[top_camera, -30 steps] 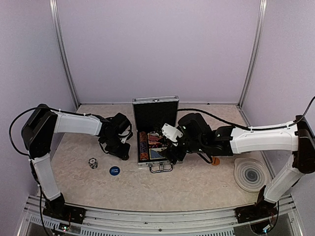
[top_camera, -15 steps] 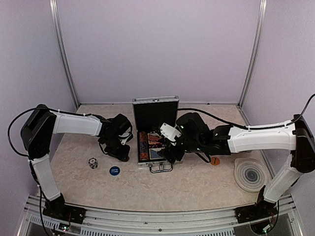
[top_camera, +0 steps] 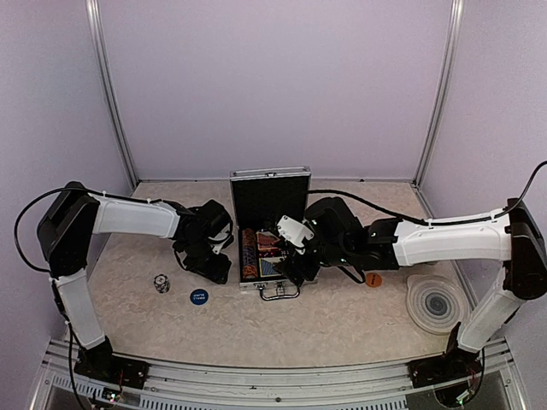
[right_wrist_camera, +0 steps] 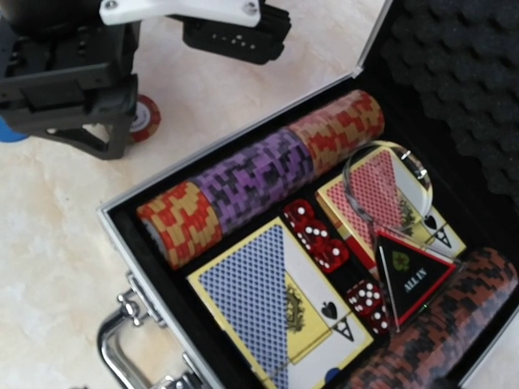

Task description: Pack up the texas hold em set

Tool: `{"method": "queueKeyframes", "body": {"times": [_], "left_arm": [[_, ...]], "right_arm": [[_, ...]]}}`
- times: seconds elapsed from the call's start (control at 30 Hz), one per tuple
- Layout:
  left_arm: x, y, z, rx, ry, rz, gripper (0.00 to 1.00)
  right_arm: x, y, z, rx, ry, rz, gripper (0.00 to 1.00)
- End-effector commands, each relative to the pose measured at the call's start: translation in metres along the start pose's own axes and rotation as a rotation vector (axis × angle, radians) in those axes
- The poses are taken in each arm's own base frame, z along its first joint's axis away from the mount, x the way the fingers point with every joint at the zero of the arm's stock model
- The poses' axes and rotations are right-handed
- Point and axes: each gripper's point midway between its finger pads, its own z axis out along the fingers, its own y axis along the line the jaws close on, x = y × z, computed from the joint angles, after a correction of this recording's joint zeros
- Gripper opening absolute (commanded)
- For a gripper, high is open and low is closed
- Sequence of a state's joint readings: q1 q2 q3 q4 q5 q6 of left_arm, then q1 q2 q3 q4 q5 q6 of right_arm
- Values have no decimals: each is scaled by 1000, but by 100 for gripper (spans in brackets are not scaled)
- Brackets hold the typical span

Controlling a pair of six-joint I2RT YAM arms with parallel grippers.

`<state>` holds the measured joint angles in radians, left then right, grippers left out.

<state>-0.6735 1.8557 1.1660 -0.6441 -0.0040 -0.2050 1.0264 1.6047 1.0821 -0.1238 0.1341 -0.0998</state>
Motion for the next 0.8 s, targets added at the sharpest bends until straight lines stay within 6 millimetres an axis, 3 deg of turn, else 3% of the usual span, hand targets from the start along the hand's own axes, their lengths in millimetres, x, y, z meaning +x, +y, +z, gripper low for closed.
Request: {"method": "queueKeyframes", "body": {"times": [0.0,0.77], "left_arm": [[-6,-1,4,-8,-4,13,60],[1,-2,21,-23,24,22,54]], "right_arm": [[-7,-3,0,2,-9,19,90],[-4,-2,0,1,-7,18,90]]}}
